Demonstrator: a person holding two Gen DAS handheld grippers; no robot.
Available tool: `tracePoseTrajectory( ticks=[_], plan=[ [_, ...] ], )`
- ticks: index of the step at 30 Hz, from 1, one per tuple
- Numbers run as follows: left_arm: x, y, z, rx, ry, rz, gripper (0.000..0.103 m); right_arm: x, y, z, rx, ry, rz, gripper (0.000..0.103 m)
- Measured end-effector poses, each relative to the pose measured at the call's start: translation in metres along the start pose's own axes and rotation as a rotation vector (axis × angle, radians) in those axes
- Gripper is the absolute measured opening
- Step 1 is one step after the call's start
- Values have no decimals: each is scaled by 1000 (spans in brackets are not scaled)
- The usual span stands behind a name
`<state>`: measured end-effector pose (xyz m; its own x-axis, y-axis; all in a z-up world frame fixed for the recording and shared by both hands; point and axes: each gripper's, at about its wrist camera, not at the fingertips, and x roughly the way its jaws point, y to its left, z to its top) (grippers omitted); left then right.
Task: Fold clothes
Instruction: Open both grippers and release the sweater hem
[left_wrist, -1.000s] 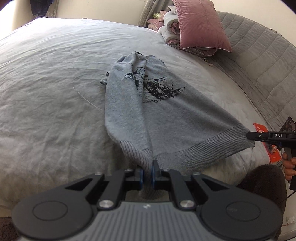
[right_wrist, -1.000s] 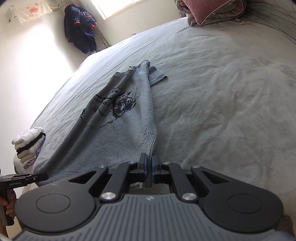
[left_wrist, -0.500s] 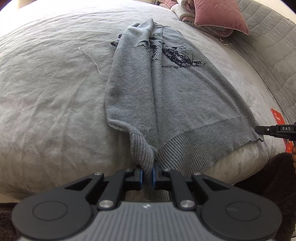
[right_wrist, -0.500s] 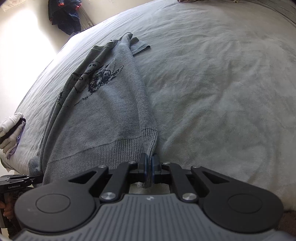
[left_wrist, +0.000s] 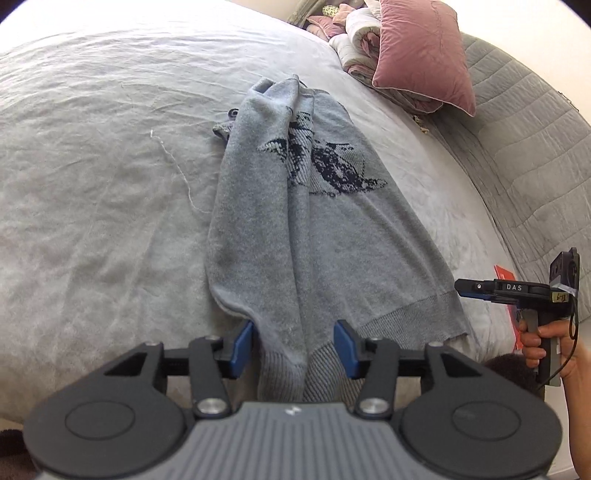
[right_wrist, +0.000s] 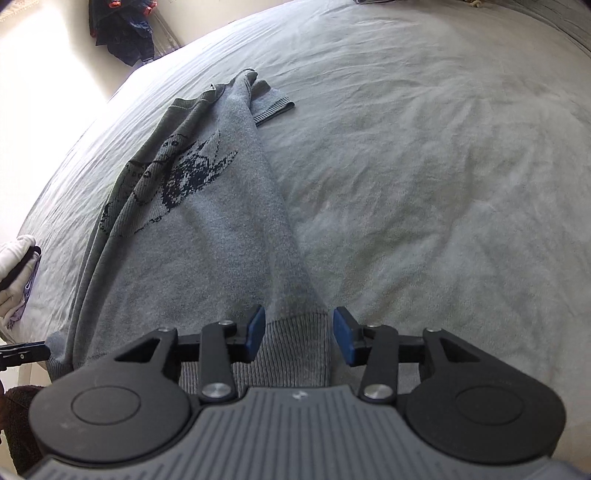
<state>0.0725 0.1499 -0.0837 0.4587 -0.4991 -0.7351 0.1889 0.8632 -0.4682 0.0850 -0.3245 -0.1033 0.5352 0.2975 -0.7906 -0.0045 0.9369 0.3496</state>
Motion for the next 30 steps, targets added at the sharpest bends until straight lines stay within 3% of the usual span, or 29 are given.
tracePoseTrajectory(
  ticks=[8, 16, 23, 26, 30],
  plan=[
    [29, 4, 57, 0, -35, 57, 50, 36, 9, 51, 18, -56, 17, 45],
    [81, -17, 116, 36, -61, 86, 50, 94, 3, 120, 51, -127, 66, 45],
    [129, -39, 183, 85, -155, 119, 50, 137, -14, 171, 66, -189, 99, 45],
    [152, -46, 217, 94, -197, 137, 50, 151, -17, 183, 34, -199, 129, 33],
    [185, -52, 258, 98, -224, 171, 50, 162, -23, 196, -14, -207, 198, 31]
  ],
)
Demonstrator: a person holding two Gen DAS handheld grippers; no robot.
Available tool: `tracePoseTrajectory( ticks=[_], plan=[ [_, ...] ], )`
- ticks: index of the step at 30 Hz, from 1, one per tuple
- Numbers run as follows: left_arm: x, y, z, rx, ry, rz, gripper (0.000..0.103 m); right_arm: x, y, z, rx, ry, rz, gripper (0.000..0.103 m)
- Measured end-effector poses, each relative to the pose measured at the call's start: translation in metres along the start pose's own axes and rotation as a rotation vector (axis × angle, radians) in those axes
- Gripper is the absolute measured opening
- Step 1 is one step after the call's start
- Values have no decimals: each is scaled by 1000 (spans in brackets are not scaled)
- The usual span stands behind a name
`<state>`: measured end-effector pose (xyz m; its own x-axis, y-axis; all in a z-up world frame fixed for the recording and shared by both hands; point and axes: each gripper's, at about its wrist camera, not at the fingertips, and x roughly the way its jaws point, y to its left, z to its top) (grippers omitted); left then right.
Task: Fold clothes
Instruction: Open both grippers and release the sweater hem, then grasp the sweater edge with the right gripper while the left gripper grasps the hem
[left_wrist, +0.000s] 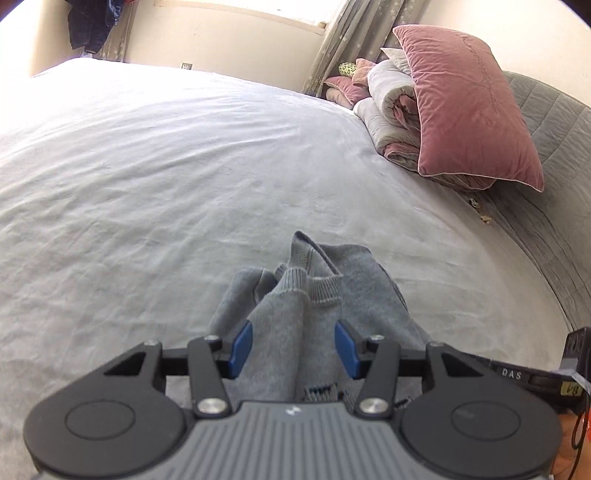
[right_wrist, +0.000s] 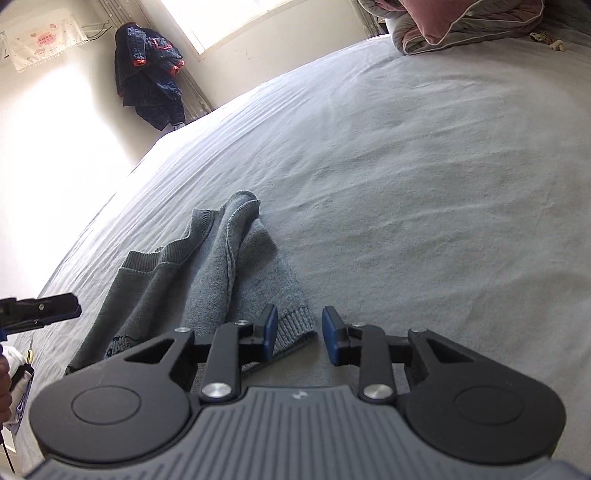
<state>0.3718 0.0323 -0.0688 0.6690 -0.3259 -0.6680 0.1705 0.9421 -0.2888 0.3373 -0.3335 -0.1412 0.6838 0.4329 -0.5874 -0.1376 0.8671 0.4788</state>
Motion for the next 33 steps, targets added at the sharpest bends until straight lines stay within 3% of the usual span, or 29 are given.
tracePoseTrajectory(
  ticks=[4, 7, 13, 16, 17, 19, 20, 21, 24, 33],
  plan=[
    [47, -5, 32, -1, -9, 34, 51, 3, -4, -1, -38, 2, 68, 31],
    [83, -4, 48, -33, 26, 44, 51, 3, -13, -6, -26, -25, 116, 31],
    [127, 3, 58, -117, 67, 6, 50, 4, -24, -6, 35, -17, 215, 33],
    [136, 6, 57, -162, 67, -19, 48, 8, -21, -6, 31, 2, 247, 24],
    [138, 7, 56, -172, 68, -24, 44, 8, -20, -6, 30, 9, 247, 10],
    [143, 9, 55, -173, 62, -17, 32, 4, -22, -5, 47, 7, 250, 7],
    [145, 10, 55, -173, 63, -20, 19, 2, -24, -4, 58, 0, 251, 7],
    [146, 11, 55, -181, 65, -32, 5, -3, -25, -2, 67, -17, 249, 7],
    [146, 9, 56, -175, 46, -48, 4, -22, -36, 6, 110, -93, 246, 7],
    [145, -32, 67, -35, -42, -105, 3, -82, -80, 21, 259, -342, 166, 6]
  ],
)
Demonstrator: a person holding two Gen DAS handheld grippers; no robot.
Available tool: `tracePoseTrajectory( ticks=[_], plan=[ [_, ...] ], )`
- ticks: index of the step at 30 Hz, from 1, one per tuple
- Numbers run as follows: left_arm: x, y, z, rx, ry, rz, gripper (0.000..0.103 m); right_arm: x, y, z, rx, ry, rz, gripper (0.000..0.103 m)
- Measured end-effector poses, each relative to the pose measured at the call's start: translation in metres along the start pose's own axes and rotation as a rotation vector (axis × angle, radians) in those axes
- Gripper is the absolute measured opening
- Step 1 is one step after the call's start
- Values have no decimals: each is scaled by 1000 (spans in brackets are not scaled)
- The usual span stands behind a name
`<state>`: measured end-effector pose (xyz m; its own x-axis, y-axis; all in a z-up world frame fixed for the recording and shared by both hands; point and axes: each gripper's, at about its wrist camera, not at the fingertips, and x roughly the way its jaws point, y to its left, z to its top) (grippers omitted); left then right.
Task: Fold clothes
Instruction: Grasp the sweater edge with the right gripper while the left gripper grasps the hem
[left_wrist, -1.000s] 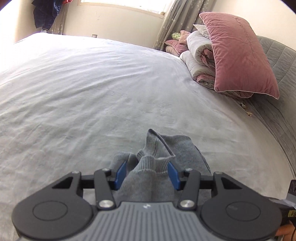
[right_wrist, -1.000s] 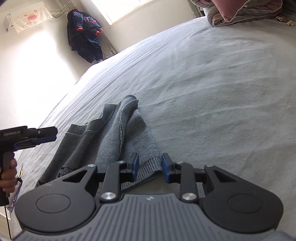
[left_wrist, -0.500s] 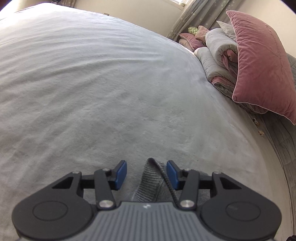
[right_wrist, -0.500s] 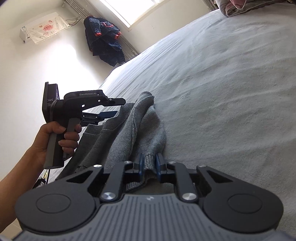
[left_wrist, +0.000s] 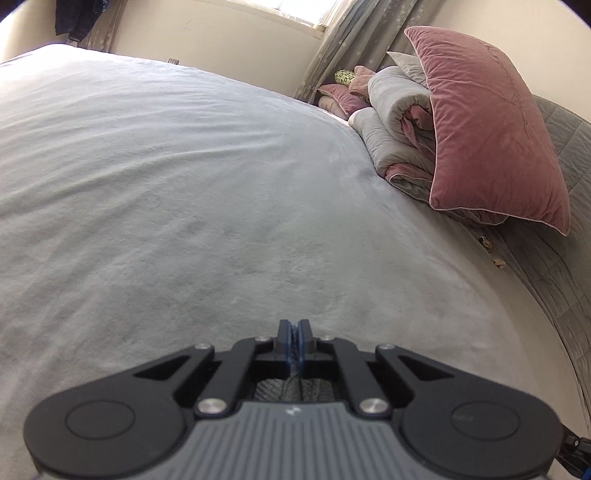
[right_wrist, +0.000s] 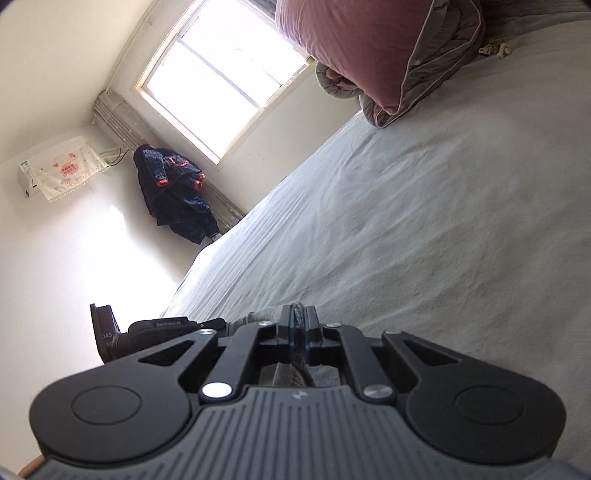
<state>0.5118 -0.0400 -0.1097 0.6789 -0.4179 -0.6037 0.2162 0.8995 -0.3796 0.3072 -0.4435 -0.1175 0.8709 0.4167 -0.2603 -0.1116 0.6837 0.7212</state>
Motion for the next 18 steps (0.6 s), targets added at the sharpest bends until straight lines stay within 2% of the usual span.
tracePoseTrajectory(
  ticks=[5, 7, 11, 15, 16, 17, 18],
  plan=[
    [10, -29, -1, 75, -41, -61, 0, -20, -10, 9, 38, -142, -51, 4],
    [18, -38, -3, 102, -35, -83, 0, -24, -12, 9, 41, -172, -70, 4],
    [43, -43, -12, 155, 36, -35, 0, -13, -22, 6, 38, -149, -117, 4],
    [52, -30, -16, 133, 65, -29, 3, -3, -32, -1, 17, -82, -184, 6],
    [50, -26, -16, 113, 70, -43, 5, -2, -35, -2, 19, -71, -197, 8],
    [49, -23, -15, 97, 71, -49, 13, -1, -37, -2, 24, -64, -209, 13],
    [46, -21, -14, 89, 66, -48, 28, -2, -39, -2, 33, -65, -218, 15]
  ],
)
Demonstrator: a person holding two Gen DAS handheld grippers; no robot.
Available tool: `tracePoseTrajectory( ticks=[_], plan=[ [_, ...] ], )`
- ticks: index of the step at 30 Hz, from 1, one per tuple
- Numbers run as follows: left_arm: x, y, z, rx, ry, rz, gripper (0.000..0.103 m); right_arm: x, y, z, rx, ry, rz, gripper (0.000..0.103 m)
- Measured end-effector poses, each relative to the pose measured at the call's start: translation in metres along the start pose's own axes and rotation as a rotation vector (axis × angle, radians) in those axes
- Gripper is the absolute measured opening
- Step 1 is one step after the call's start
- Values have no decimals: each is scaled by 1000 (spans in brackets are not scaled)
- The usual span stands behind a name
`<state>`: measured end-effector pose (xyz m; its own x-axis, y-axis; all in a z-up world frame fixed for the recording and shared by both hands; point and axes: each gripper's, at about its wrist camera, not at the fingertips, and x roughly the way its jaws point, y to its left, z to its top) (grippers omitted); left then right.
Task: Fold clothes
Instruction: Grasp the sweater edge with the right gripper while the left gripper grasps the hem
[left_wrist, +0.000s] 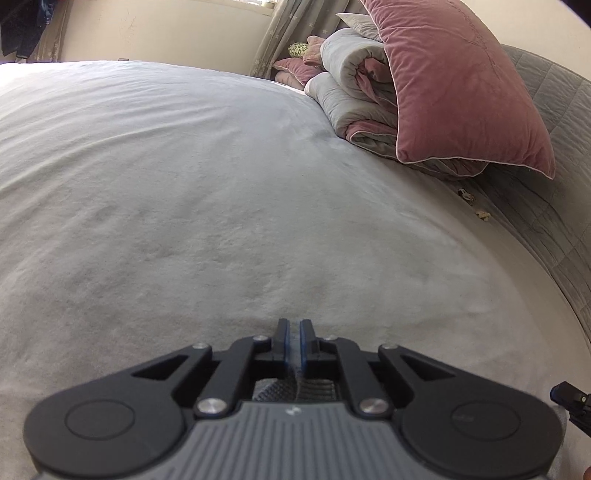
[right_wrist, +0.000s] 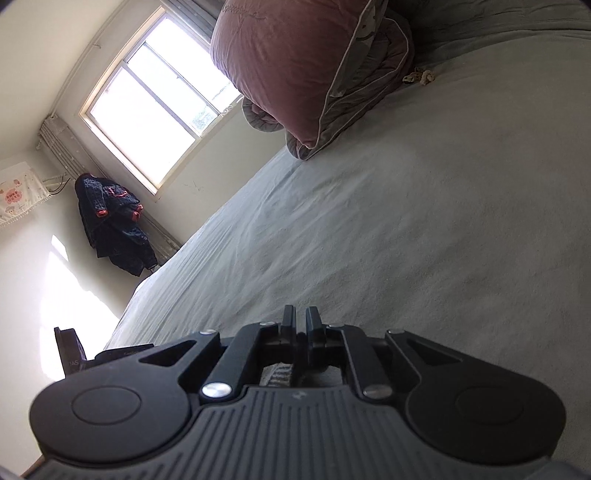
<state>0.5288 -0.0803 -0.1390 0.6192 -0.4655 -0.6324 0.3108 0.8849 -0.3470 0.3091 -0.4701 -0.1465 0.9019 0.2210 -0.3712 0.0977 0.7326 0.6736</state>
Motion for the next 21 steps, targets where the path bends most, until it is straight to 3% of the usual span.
tracePoseTrajectory(
  ticks=[2, 5, 8, 11, 13, 14, 15, 16, 17, 18, 21],
  plan=[
    [-8, 1, 1, 14, -24, 6, 49, -3, -5, 2, 15, -7, -3, 16],
    [-13, 5, 3, 31, -9, -24, 54, -7, -8, 3, 14, -10, -8, 64],
    [-11, 7, 0, 54, 24, -46, 57, -4, -1, -1, -51, 26, -11, 64],
    [-13, 6, -7, 85, 33, -70, 57, 6, 14, -12, -193, 90, -59, 64],
    [-14, 6, -11, 105, 37, -87, 54, 14, 25, -22, -312, 127, -110, 60],
    [-15, 5, -14, 120, 40, -93, 43, 17, 30, -27, -366, 139, -130, 57],
    [-16, 2, -18, 137, 49, -95, 20, 19, 35, -30, -404, 147, -138, 49],
    [-16, 0, -22, 155, 59, -95, 13, 21, 38, -33, -430, 158, -136, 41],
    [-18, -4, -25, 171, 48, -85, 8, 23, 38, -35, -430, 174, -113, 22],
    [-20, -8, -27, 185, 33, -74, 4, 24, 38, -37, -430, 191, -90, 11],
    [-25, -21, -30, 228, -22, -34, 3, 19, 40, -32, -429, 149, -102, 7]
  ],
)
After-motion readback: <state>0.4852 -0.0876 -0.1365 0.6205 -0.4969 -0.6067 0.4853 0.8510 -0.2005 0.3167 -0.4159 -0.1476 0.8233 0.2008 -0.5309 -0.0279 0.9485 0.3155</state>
